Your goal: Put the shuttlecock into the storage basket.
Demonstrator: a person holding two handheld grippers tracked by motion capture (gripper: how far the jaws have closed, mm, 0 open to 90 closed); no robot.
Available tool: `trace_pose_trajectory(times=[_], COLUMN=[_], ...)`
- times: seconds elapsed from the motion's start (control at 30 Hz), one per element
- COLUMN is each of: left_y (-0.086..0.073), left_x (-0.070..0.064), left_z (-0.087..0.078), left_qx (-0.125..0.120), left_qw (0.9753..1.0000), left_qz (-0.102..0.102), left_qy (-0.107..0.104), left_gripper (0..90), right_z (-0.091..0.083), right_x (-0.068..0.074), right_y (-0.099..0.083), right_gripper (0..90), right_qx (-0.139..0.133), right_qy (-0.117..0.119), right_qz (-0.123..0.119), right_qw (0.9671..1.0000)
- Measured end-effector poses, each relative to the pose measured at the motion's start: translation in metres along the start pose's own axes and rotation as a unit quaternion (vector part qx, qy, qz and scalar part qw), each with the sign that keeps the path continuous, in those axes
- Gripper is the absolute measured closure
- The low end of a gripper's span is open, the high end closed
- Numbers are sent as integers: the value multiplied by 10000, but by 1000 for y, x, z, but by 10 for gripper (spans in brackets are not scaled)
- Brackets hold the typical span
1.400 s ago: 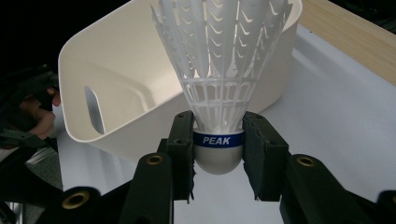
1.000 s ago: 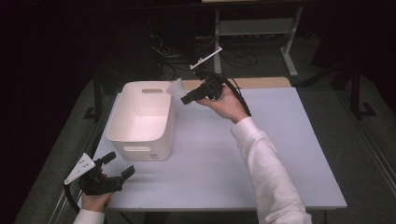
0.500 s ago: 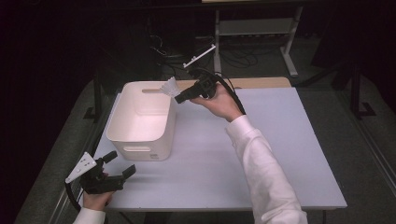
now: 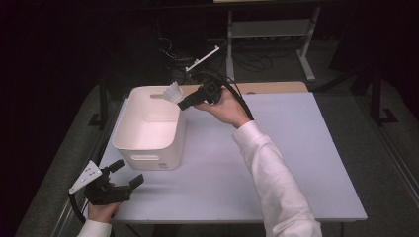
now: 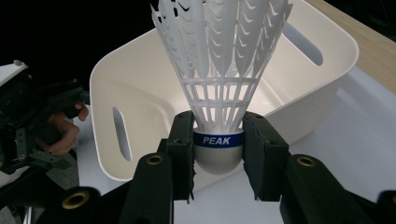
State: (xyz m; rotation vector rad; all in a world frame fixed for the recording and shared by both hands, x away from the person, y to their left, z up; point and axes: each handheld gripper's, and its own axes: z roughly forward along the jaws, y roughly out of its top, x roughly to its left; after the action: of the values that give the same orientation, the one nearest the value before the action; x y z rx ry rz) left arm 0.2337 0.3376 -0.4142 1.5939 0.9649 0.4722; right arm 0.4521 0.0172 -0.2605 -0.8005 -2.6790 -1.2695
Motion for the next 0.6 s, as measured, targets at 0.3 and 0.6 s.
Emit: trace_pose_trajectory(times=[0.3, 0.6], left_y=[0, 0], left_x=[0, 0], left_z=[0, 0], left_qx=[-3, 4], left_qw=[10000, 10000], left_qz=[0, 1], left_qy=[-1, 5], left_gripper=[0, 0], right_z=[10, 21], right_x=[4, 9], right_y=[3, 6], right_gripper=[643, 643], right_qx=[22, 91], right_qy=[38, 128], right_qz=[-117, -159], right_qw=[9999, 9997])
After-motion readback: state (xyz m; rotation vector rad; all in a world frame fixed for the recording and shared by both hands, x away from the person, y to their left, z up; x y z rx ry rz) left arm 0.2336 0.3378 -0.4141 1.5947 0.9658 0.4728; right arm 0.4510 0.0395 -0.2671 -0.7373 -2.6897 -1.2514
